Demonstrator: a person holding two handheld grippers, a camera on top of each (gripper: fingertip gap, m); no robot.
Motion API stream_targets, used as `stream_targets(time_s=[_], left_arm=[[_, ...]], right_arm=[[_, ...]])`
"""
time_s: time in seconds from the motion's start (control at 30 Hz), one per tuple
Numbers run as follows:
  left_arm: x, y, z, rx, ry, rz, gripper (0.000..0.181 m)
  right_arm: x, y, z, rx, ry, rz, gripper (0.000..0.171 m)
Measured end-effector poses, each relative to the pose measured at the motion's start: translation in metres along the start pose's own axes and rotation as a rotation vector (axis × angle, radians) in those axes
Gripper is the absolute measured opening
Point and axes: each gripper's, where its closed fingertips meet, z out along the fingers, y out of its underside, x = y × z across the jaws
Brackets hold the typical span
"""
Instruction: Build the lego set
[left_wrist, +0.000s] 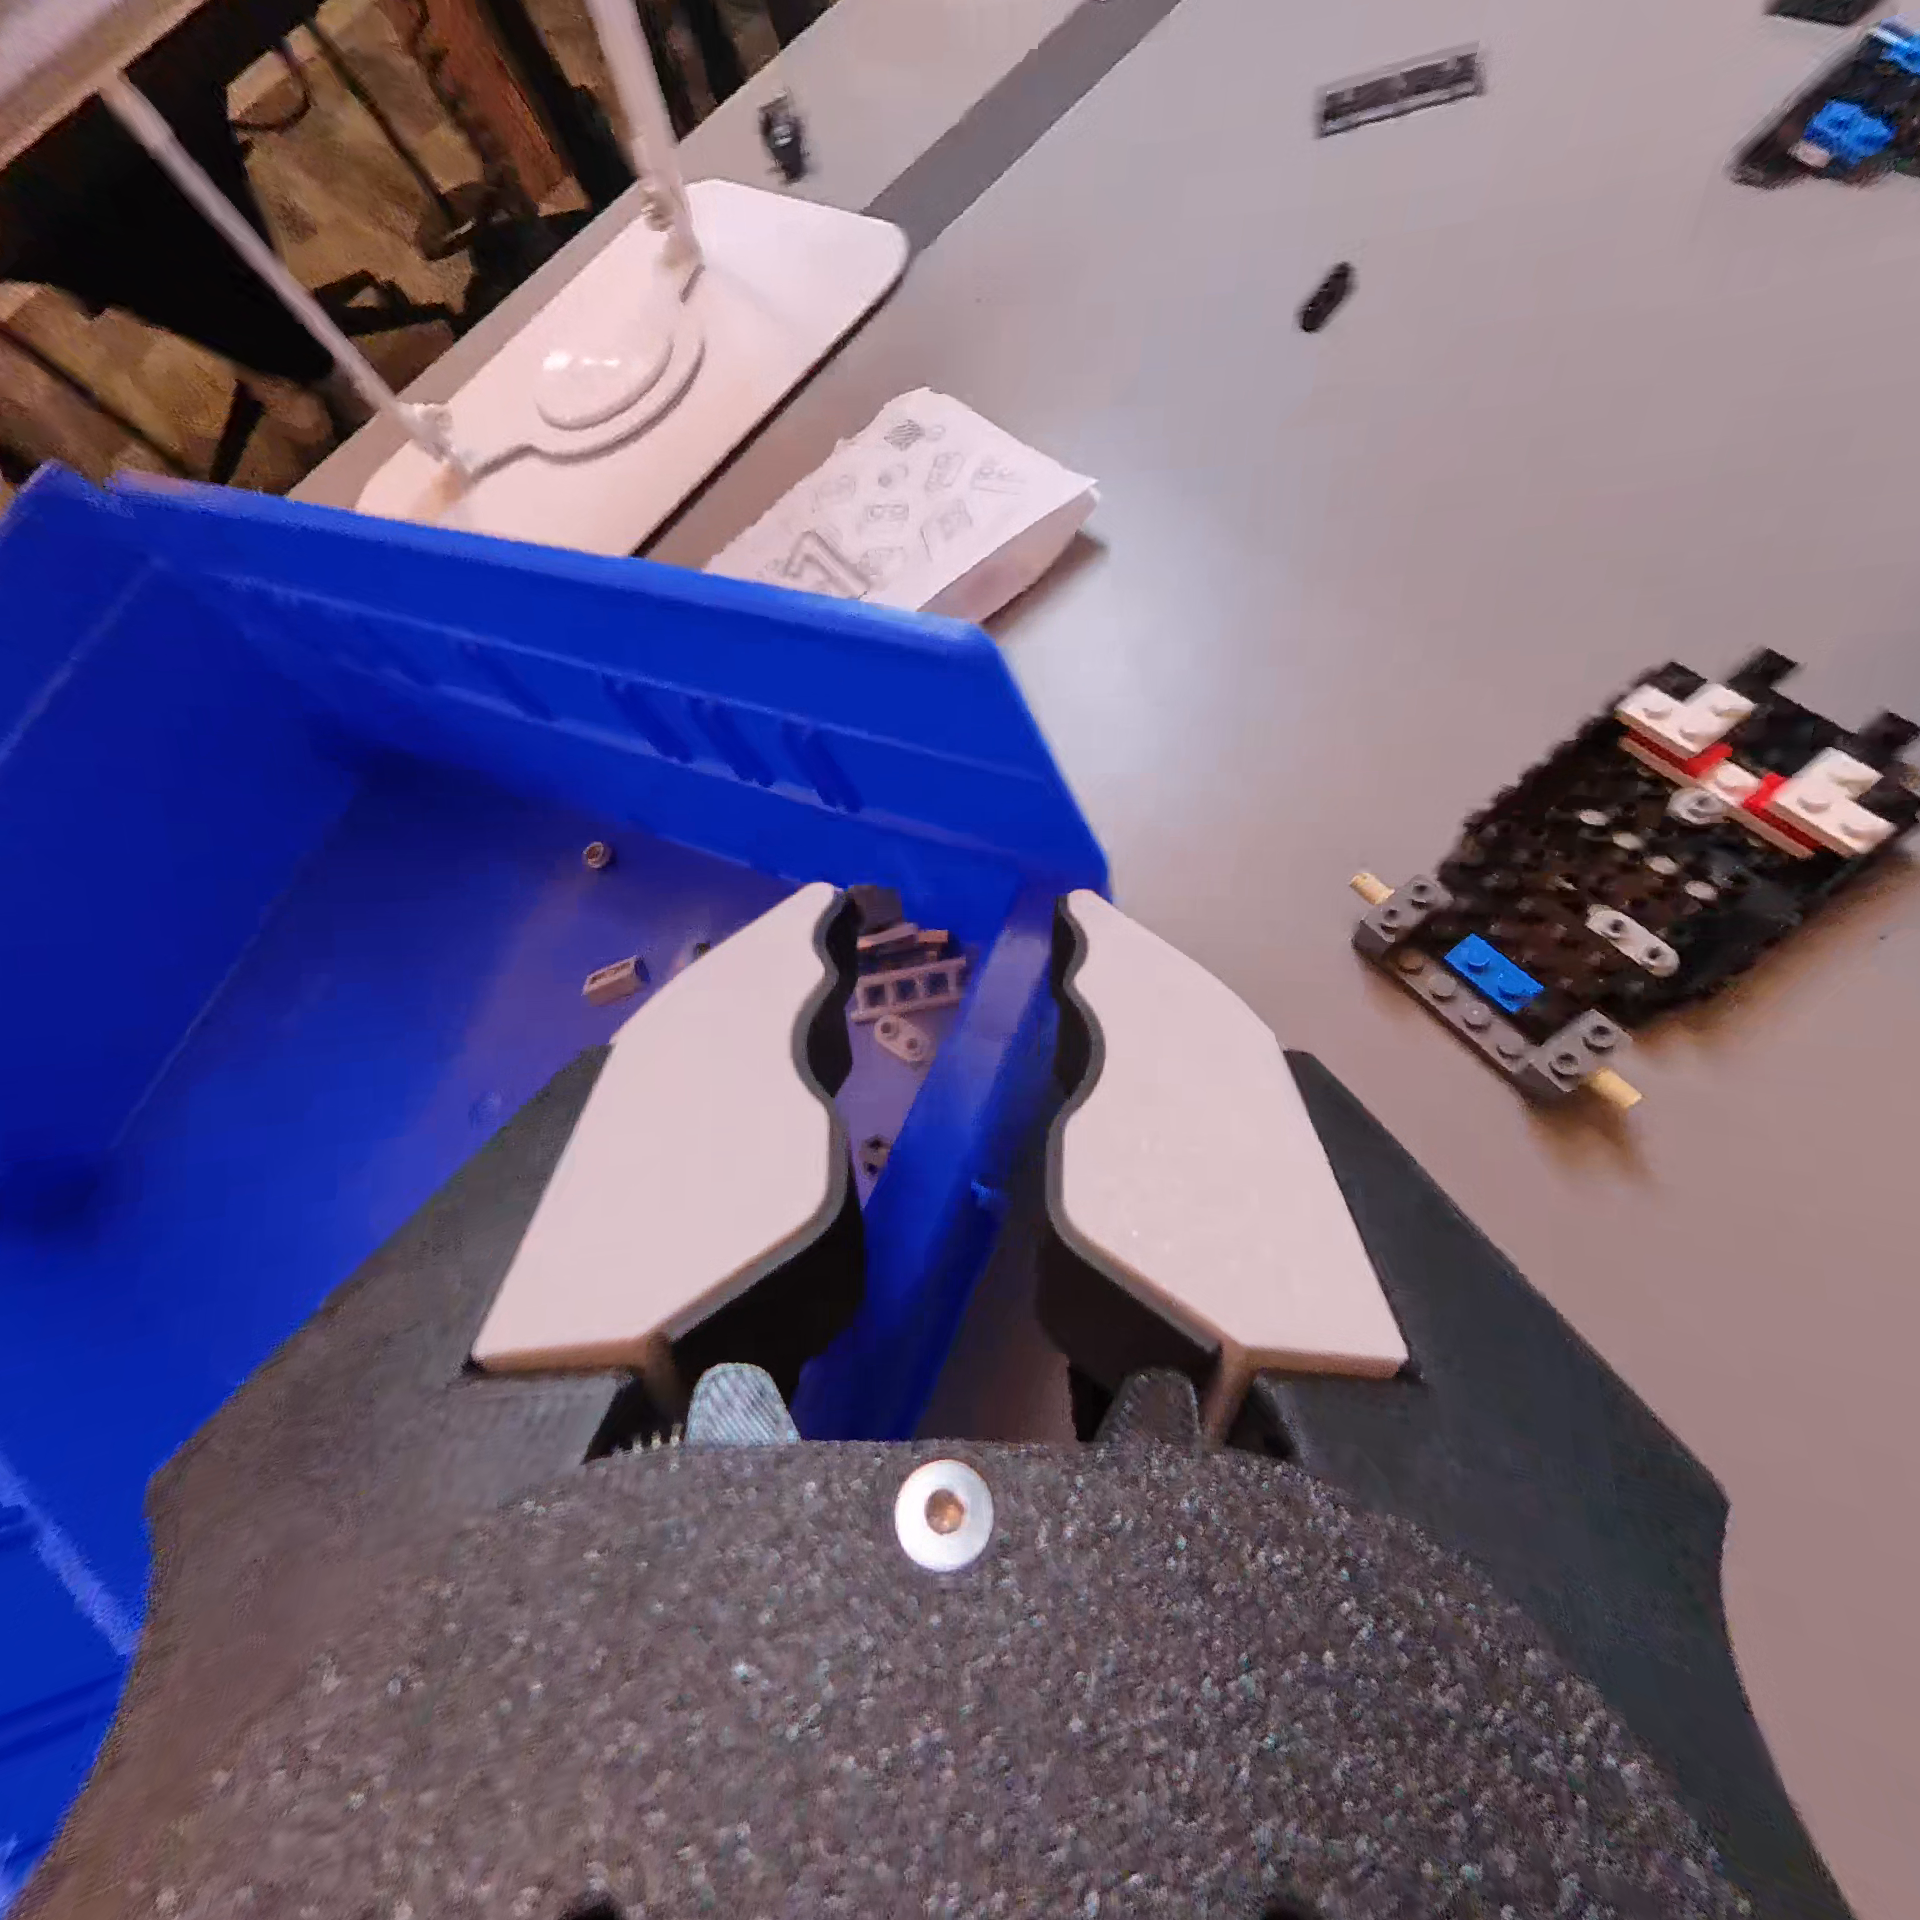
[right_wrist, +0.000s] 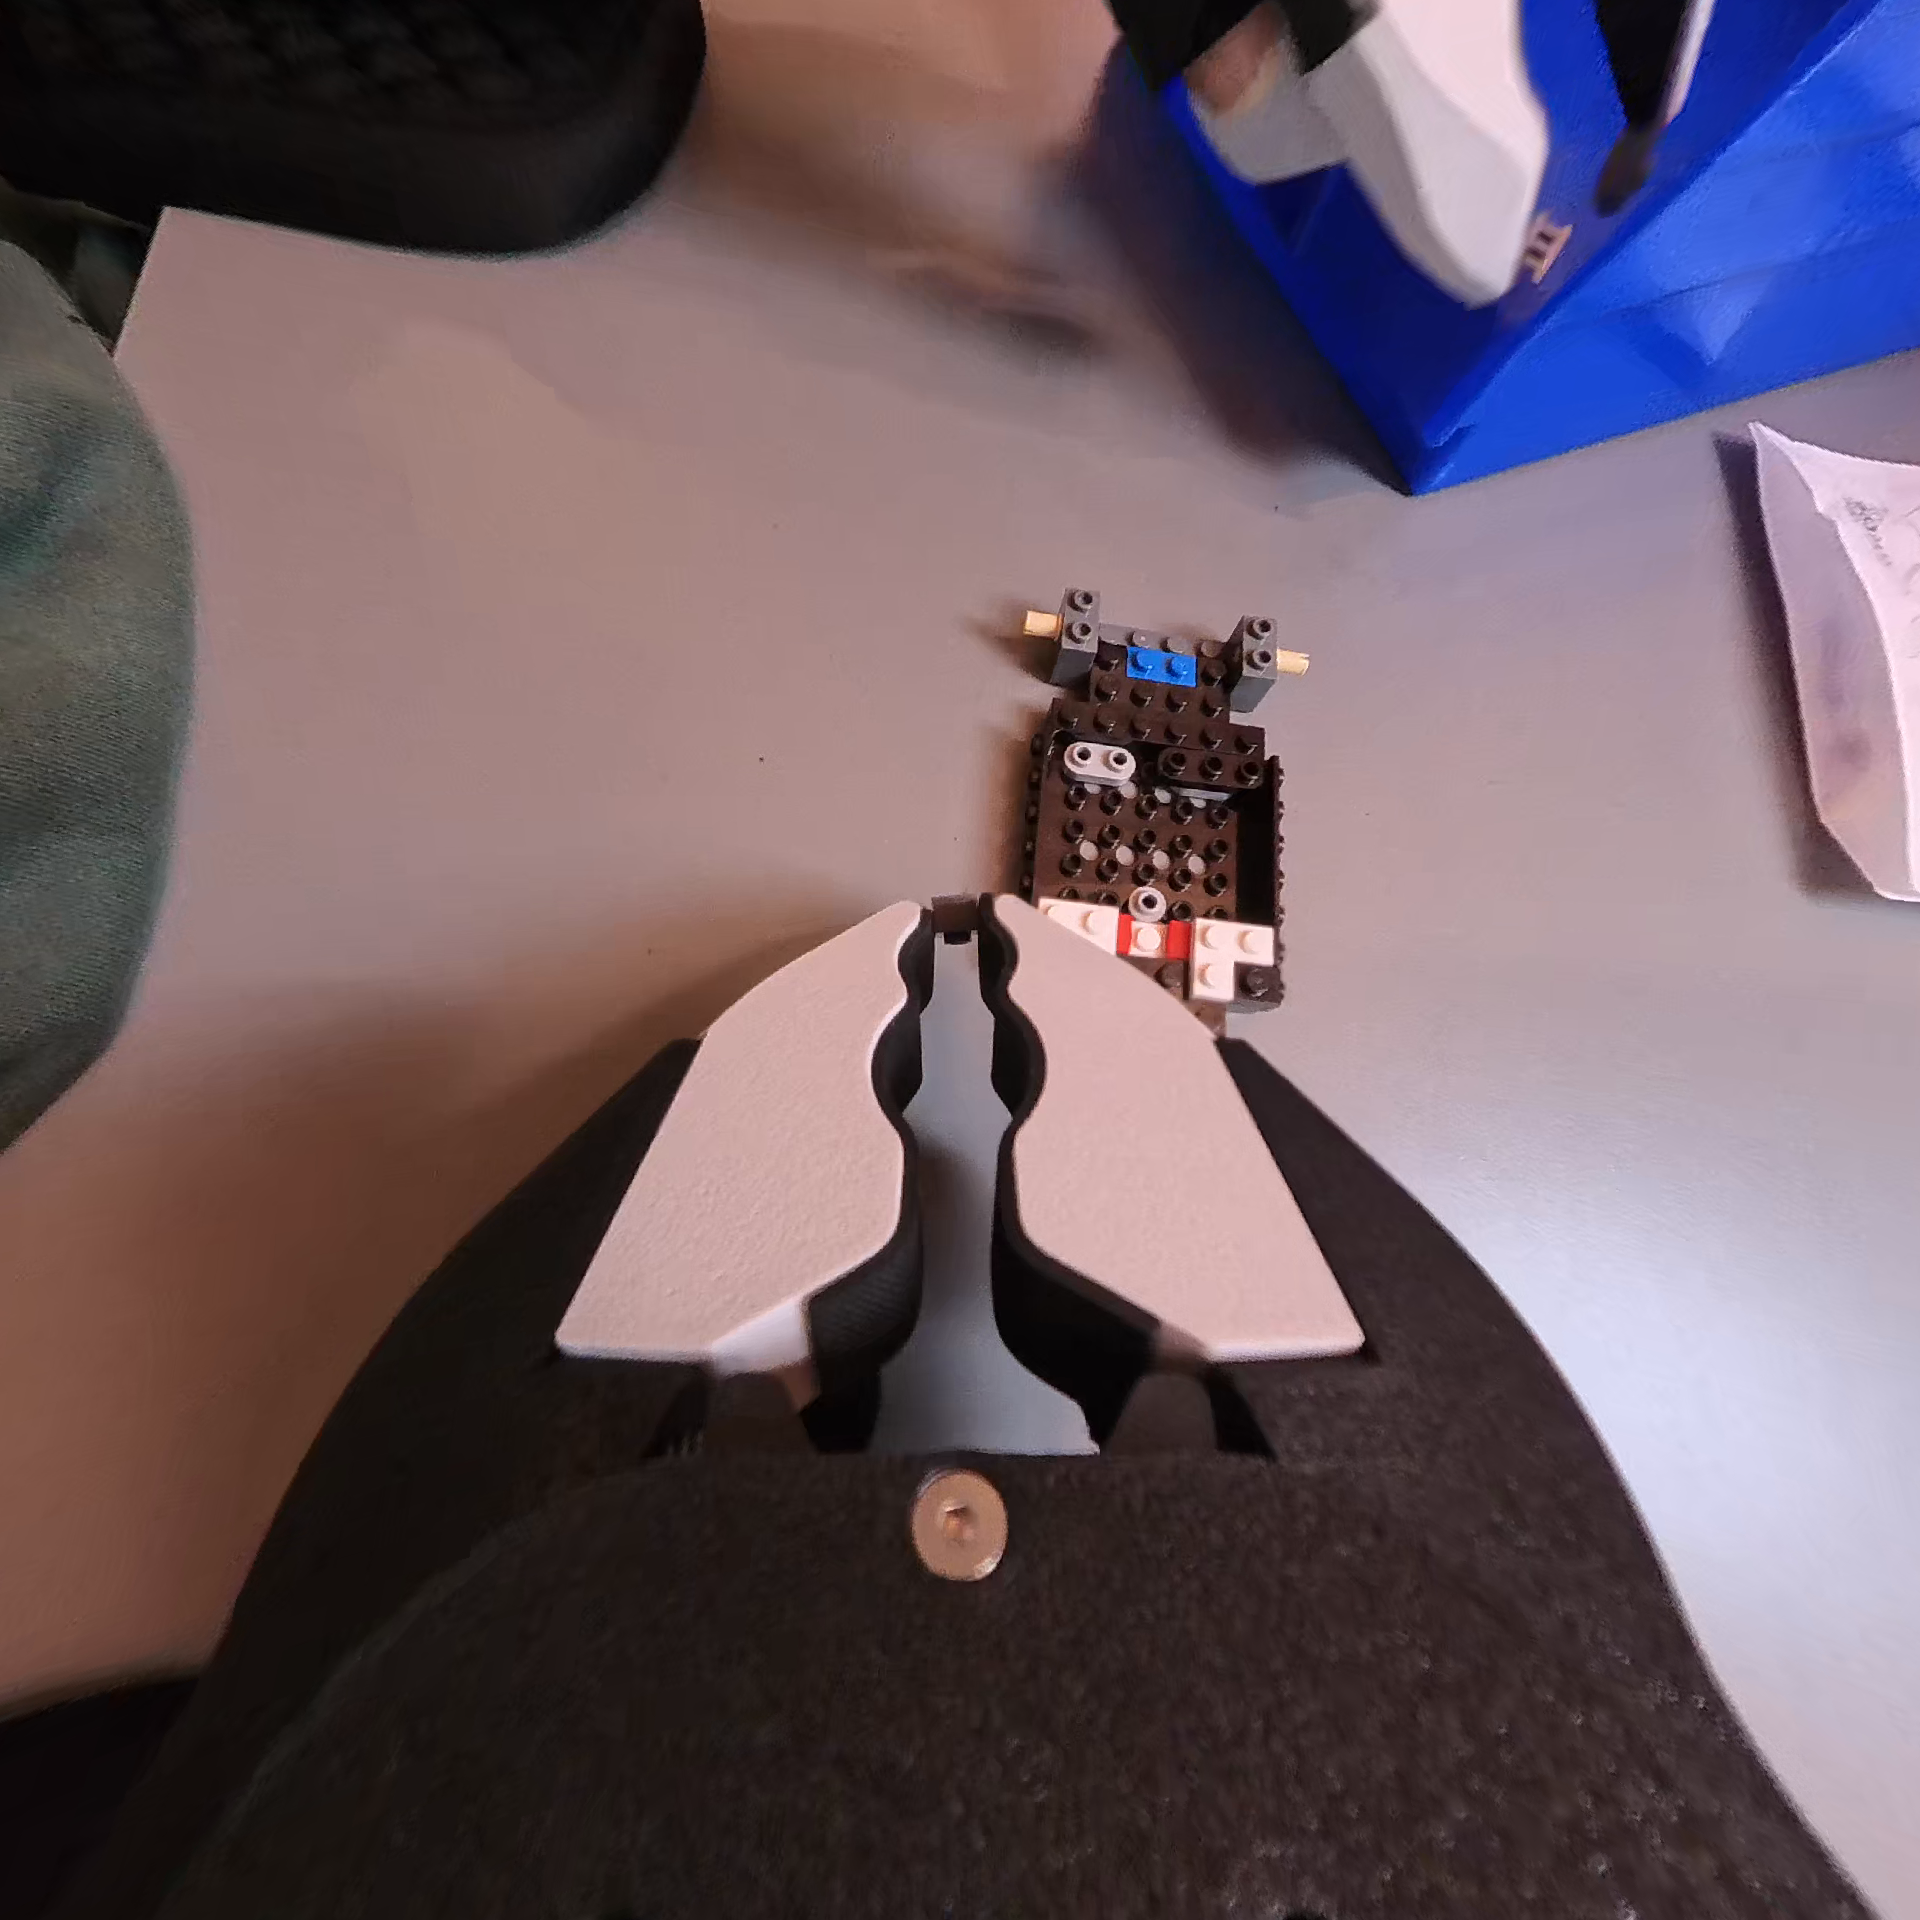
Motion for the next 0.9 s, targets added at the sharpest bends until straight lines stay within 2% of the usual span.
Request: stream_targets(time_s=[0.13, 0.17, 0.33, 0.4, 0.47, 0.53, 0.7, 0.73, 0.9], left_arm=[[0.021, 0.003, 0.0, -0.013, 0.087, 0.089, 0.036], [0.026, 0.001, 0.001, -0.005, 0.109, 0.105, 0.042], [0.026, -0.022, -0.008, 0.124, 0.065, 0.137, 0.035], [0.046, -0.034, -0.019, 0.204, 0.181, 0.147, 0.027], [0.076, -0.043, -0.03, 0.277, 0.332, 0.171, 0.031], [0.1, -0.052, -0.039, 0.361, 0.39, 0.26, 0.033], [0.145, -0.062, -0.053, 0.519, 0.353, 0.553, 0.03], [0.147, -0.064, -0.054, 0.531, 0.336, 0.57, 0.024], [0.149, -0.068, -0.056, 0.56, 0.292, 0.603, 0.013]], right_arm=[[0.003, -0.006, -0.001, 0.049, 0.003, 0.022, 0.008], [0.004, -0.007, -0.001, 0.052, 0.002, 0.027, 0.008], [0.011, -0.016, -0.006, 0.115, 0.05, 0.036, 0.008], [0.014, -0.029, -0.012, 0.202, 0.055, 0.062, 0.008], [0.015, -0.042, -0.018, 0.286, 0.053, 0.088, 0.008], [0.011, -0.054, -0.024, 0.367, -0.021, 0.169, 0.008], [0.009, -0.068, -0.03, 0.488, -0.179, 0.403, 0.008], [0.008, -0.07, -0.031, 0.501, -0.205, 0.431, 0.008], [0.008, -0.077, -0.035, 0.561, -0.283, 0.525, 0.008]])
